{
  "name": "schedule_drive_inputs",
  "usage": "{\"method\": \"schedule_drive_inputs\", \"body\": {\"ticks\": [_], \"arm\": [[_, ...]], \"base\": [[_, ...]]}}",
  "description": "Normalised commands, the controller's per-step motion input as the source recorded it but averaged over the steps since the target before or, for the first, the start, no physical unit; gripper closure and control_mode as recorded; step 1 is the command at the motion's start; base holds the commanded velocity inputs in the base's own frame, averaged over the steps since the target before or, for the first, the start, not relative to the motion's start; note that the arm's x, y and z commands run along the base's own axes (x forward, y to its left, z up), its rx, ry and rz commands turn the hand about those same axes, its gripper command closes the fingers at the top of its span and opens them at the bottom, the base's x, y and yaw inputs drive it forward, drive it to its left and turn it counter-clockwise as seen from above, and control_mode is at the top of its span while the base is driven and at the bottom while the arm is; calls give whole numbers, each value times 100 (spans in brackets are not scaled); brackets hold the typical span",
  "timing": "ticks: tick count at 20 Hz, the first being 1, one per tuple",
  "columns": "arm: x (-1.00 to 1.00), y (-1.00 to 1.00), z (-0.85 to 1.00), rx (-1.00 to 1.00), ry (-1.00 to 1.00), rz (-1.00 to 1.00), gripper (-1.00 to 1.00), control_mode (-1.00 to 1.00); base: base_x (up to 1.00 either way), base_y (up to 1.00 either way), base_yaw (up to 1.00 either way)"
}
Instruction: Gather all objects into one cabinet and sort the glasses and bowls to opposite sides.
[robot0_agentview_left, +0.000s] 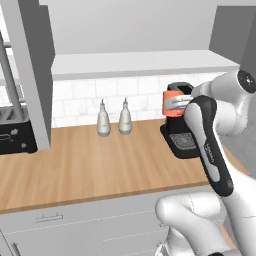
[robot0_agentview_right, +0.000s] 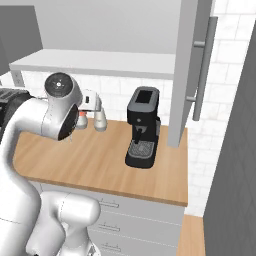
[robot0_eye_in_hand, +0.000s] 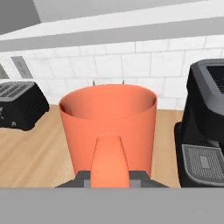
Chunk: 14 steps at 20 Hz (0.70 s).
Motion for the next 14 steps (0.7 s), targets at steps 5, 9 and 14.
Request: {"method": "schedule_drive_inputs", "body": {"ticks": [5, 9, 14], "arm": [[-62, 0, -49, 8, 3, 0, 100, -100], [-1, -2, 0, 5, 0, 0, 100, -100], [-5, 0, 0, 0, 0, 0, 100, 100]], "base": [[0, 0, 0], [0, 0, 0], [-72, 8, 12]]}}
